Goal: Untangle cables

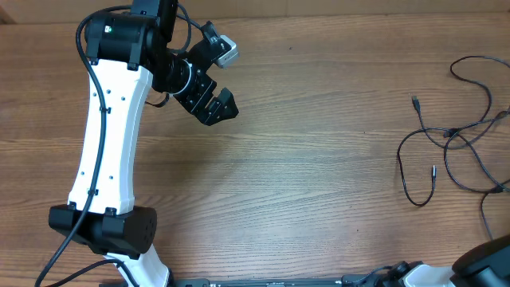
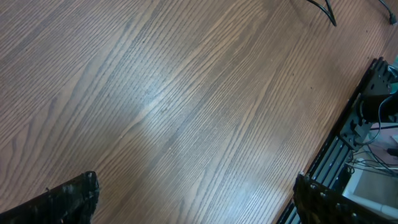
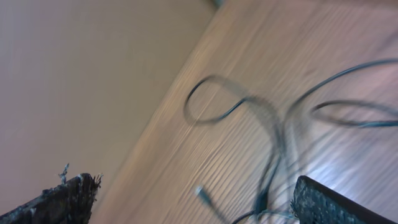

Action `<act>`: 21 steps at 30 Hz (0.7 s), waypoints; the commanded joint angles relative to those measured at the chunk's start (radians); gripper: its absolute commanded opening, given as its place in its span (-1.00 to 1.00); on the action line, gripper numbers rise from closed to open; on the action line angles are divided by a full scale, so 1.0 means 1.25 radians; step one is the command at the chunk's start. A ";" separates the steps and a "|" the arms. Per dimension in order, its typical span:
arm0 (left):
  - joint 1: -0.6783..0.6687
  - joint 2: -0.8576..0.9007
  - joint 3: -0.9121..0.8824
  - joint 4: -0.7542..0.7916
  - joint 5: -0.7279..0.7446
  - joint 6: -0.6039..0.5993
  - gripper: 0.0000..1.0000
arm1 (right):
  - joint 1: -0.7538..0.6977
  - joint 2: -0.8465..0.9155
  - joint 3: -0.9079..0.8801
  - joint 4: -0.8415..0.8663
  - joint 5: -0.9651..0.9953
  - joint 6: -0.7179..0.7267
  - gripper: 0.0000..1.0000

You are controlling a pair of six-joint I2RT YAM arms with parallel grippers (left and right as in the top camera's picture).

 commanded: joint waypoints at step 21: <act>-0.005 -0.009 0.013 0.000 0.001 -0.009 0.99 | 0.633 -0.001 0.005 -0.160 0.133 -0.177 1.00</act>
